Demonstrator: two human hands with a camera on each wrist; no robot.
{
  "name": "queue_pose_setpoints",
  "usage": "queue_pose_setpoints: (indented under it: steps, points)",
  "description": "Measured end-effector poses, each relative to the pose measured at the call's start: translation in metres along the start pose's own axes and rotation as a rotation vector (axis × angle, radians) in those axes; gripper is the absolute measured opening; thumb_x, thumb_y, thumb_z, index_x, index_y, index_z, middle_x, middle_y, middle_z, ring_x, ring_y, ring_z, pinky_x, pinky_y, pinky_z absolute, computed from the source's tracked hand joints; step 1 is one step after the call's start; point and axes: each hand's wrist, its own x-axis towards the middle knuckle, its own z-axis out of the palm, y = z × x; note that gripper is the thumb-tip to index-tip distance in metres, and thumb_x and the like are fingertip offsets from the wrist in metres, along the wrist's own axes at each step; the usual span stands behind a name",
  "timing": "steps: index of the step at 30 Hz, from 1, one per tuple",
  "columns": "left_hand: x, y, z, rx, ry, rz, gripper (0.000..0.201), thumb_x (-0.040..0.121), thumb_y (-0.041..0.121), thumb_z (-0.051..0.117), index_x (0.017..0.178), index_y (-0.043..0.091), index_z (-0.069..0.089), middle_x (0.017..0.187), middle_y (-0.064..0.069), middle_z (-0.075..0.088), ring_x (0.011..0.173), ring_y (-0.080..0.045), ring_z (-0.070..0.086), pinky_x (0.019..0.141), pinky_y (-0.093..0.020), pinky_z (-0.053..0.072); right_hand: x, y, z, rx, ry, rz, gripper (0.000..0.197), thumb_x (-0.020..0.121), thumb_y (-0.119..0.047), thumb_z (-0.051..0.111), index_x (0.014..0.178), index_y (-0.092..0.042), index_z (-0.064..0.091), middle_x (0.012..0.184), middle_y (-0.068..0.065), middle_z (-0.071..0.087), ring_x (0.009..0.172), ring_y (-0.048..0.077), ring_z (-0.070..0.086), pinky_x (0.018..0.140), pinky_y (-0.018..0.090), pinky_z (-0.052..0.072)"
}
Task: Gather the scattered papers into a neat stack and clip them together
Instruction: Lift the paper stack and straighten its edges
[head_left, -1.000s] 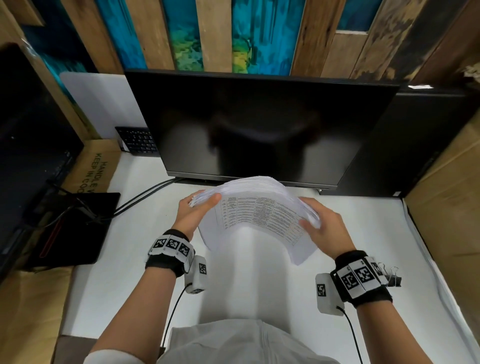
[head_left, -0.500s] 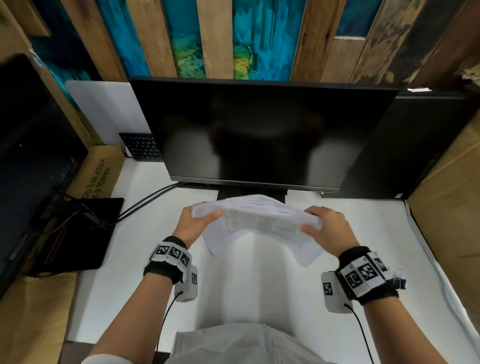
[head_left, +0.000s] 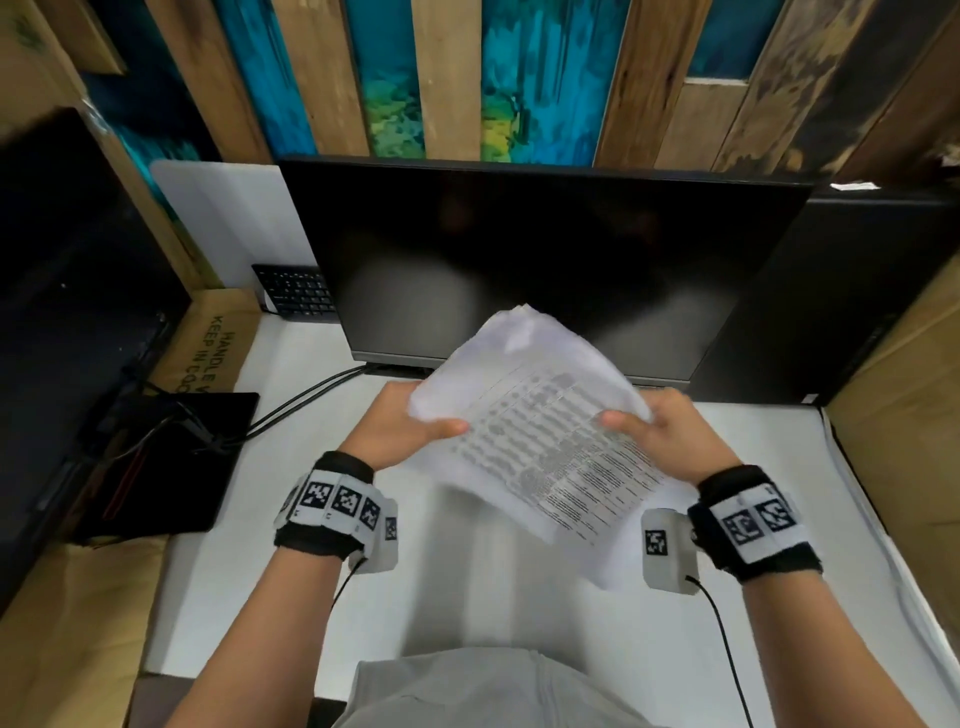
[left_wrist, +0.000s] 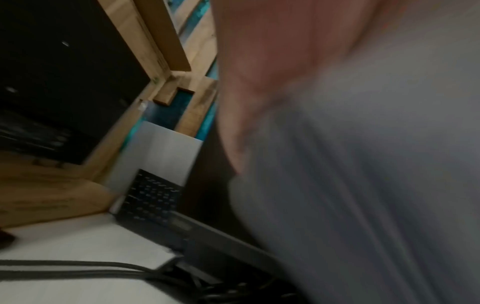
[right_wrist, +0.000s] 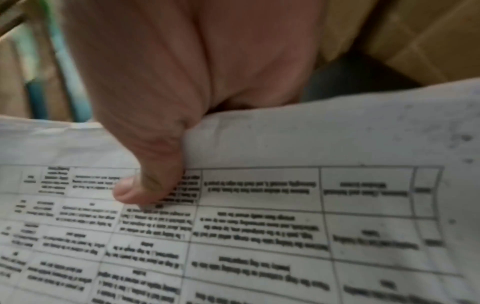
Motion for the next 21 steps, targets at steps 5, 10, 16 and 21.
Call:
queue_pose_setpoints:
  steps: [5,10,16,21]
  points:
    - [-0.008,0.016,-0.008,-0.403,0.174,0.009,0.008,0.084,0.01,0.064,0.083,0.014,0.07,0.074,0.007,0.075,0.078,-0.01,0.071,0.076,-0.029,0.057,-0.009,-0.013,-0.016,0.304,0.149,-0.014,0.011,0.09,-0.023,0.062,0.088,-0.019,0.073,0.082,-0.002,0.076,0.077,0.015,0.073,0.073,0.033,0.058]
    - [-0.009,0.059,0.016,-0.47,0.064,0.174,0.035,0.08,0.03,0.066,0.113,0.02,0.059,0.105,0.011,0.069,0.095,0.009,0.066,0.082,-0.009,0.052,-0.002,-0.033,0.003,0.566,0.35,-0.142,0.012,0.089,-0.015,0.063,0.09,-0.024,0.071,0.083,-0.016,0.075,0.082,0.003,0.071,0.076,0.024,0.058]
    - [-0.012,0.031,0.023,-0.334,0.013,0.097,0.036,0.073,0.022,0.081,0.107,0.024,0.068,0.102,0.012,0.075,0.099,-0.003,0.068,0.098,-0.035,0.051,-0.005,-0.024,0.016,0.61,0.195,-0.126,0.032,0.077,-0.03,0.075,0.108,-0.024,0.069,0.101,-0.007,0.073,0.094,0.005,0.068,0.081,0.021,0.052]
    - [-0.023,0.048,0.02,-0.435,0.104,0.147,0.015,0.082,0.033,0.069,0.09,0.02,0.068,0.077,0.017,0.074,0.076,0.004,0.068,0.069,-0.009,0.051,-0.006,-0.038,0.013,0.595,0.193,-0.265,0.033,0.075,-0.044,0.062,0.095,-0.02,0.07,0.084,-0.011,0.074,0.079,0.003,0.068,0.07,0.016,0.051]
